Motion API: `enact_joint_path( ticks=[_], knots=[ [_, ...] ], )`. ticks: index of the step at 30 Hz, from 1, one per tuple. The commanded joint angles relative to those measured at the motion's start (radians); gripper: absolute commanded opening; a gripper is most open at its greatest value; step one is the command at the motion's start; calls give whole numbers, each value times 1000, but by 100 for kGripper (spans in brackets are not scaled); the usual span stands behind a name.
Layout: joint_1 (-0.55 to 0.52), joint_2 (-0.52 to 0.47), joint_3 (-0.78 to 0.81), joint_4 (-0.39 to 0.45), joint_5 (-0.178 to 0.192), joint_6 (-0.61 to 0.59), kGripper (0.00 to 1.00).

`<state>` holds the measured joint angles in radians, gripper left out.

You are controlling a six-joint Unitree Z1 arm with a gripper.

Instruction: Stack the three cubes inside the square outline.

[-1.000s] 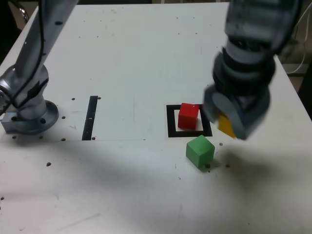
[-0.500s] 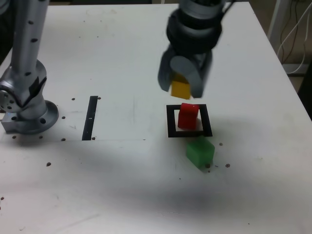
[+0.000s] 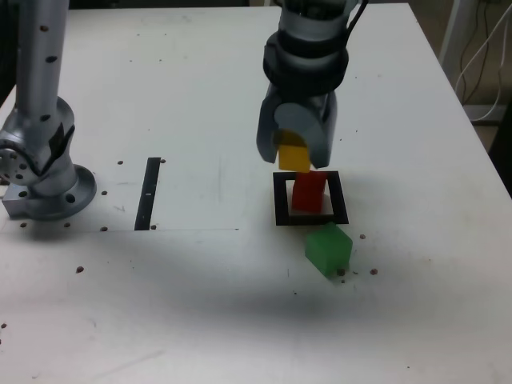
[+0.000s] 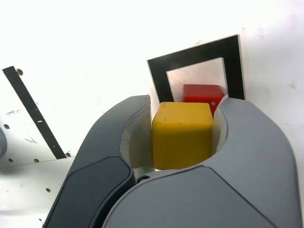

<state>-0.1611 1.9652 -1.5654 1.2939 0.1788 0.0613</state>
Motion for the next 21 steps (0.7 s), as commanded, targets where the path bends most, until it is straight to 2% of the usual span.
enact_joint_path(
  ticks=[1,8,21],
  knots=[
    [5,4,8,-10,-4,2,12],
    [8,18,16,-43,-19,18,12],
    [8,41,13,-90,-21,28,12]
  ],
)
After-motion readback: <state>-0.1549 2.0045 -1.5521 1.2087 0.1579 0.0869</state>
